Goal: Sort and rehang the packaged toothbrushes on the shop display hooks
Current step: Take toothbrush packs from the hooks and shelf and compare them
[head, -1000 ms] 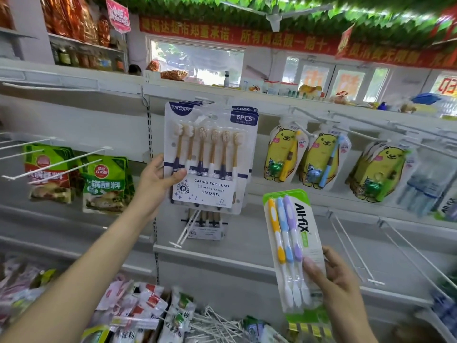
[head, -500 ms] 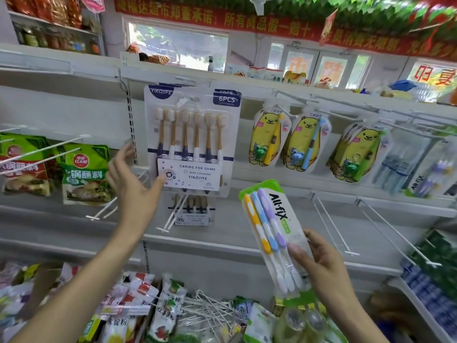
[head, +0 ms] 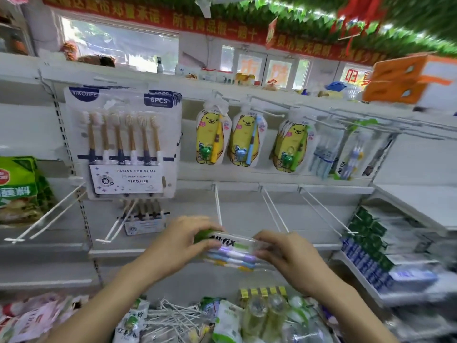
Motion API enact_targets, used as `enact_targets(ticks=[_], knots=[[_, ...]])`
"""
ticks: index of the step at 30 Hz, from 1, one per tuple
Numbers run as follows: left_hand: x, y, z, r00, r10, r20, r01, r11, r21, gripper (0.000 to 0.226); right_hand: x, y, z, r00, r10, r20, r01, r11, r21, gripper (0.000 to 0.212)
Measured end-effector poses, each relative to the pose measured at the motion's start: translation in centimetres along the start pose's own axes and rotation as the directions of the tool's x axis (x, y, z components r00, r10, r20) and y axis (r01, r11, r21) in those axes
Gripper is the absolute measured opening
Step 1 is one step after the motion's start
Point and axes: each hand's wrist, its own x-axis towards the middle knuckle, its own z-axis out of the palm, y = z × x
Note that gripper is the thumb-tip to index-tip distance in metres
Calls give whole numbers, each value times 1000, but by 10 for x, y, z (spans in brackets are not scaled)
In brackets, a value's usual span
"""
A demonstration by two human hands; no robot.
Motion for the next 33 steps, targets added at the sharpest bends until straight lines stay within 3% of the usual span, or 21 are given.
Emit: enact_targets(ticks=[2, 5, 9, 11, 14, 17, 21, 24, 27, 30, 33], knots=[[11, 4, 14, 999, 23, 38, -24, 999, 29, 5, -9, 9, -6, 1000, 15, -25, -17, 995, -93, 18], [24, 13, 36, 1000, -6, -1, 6, 1000, 23, 28, -23, 20, -19, 991, 21, -130, -50, 973, -226, 27], [39, 22, 67, 994, -84, -72, 71, 982, -175, 17, -42, 46, -45, 925, -12, -379, -115, 943, -312, 20], [48, 27, 83, 986, -145, -87, 111, 943, -313, 10, -54, 62, -61, 856, 74, -511, -188, 966, -175, 28], [65, 41, 105, 977, -206, -61, 156, 874, -460, 13, -74, 83, -85, 720, 315, -618, -242, 949, 202, 47], [85, 62, 131, 964, -266, -6, 207, 762, -613, 12, -90, 109, -105, 657, 520, -545, -212, 822, 528, 60], [110, 99, 181, 950, -312, 5, 220, 659, -719, 9, -106, 144, -121, 718, 597, -359, -99, 598, 796, 60], [132, 128, 224, 943, -332, -13, 208, 621, -756, 24, -117, 174, -136, 765, 567, -304, -45, 518, 854, 50], [157, 160, 266, 931, -363, -40, 200, 597, -777, 28, -127, 214, -159, 759, 577, -303, -6, 471, 882, 45], [181, 188, 303, 929, -366, -61, 195, 622, -759, 19, -135, 254, -180, 765, 583, -275, 35, 389, 921, 34], [202, 218, 333, 923, -383, -36, 222, 607, -763, 18, -140, 290, -202, 783, 569, -250, 17, 382, 924, 31]])
